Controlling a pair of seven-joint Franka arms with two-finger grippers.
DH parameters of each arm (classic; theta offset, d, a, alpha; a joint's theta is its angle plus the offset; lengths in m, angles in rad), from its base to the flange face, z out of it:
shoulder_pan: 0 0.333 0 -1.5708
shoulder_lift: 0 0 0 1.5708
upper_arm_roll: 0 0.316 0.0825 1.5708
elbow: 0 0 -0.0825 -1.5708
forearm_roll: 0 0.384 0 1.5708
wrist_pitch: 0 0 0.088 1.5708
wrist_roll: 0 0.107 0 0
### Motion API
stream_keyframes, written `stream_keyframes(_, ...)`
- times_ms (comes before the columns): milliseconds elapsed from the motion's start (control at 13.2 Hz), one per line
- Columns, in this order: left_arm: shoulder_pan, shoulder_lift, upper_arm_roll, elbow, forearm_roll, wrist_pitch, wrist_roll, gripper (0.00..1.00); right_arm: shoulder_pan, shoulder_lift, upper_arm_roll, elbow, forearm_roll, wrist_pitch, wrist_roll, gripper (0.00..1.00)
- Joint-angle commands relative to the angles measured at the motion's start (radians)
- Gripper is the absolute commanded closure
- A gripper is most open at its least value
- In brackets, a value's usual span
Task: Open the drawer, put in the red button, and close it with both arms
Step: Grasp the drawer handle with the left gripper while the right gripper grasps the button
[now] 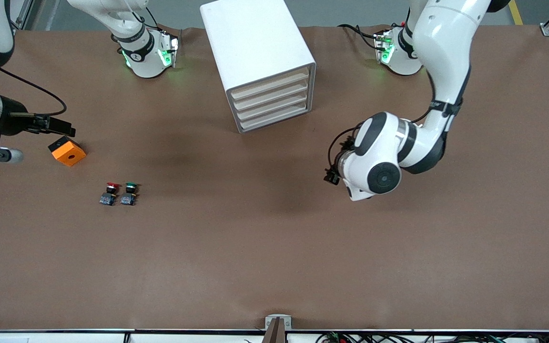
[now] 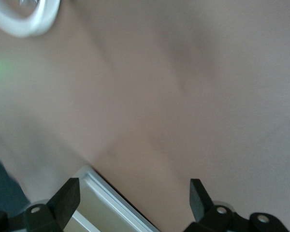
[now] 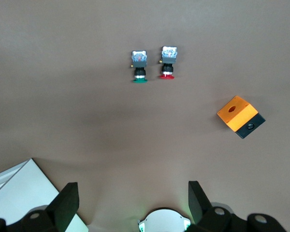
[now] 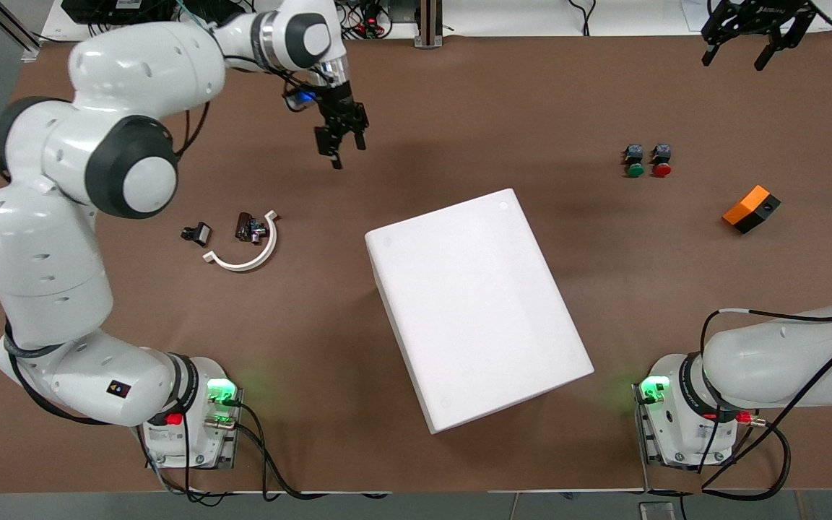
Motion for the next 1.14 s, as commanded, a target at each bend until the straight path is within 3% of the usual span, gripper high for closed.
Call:
stream_keyframes(0,-0.050,0.068,0.006,0.057,-0.084,-0.014,-0.225,0.00,0.020,0.073,0.001,0.012,-0.051,0.019,0.003,0.00)
stream_keyframes(303,-0.073,0.109,0.004,0.047,-0.409,-0.034,-0.299,0.00,-0.011,0.082,-0.002,-0.168,-0.075,0.283,0.002,0.00)
stream_keyframes(455,-0.105,0.143,0.006,0.048,-0.513,-0.032,-0.376,0.00,-0.031,0.090,-0.002,-0.265,-0.077,0.433,0.002,0.00)
stream_keyframes(606,-0.135,0.166,0.006,0.048,-0.523,-0.046,-0.491,0.00,-0.043,0.133,-0.004,-0.317,-0.077,0.565,0.002,0.00)
stream_keyframes(909,-0.139,0.189,0.004,0.051,-0.554,-0.194,-0.642,0.02,-0.069,0.251,-0.004,-0.319,-0.077,0.708,0.006,0.00)
stream_keyframes(985,-0.139,0.191,0.004,0.053,-0.561,-0.225,-0.658,0.19,-0.072,0.278,-0.004,-0.318,-0.076,0.757,0.008,0.00)
stream_keyframes(1061,-0.148,0.191,0.004,0.051,-0.563,-0.235,-0.671,0.22,-0.080,0.305,-0.004,-0.318,-0.073,0.800,0.009,0.00)
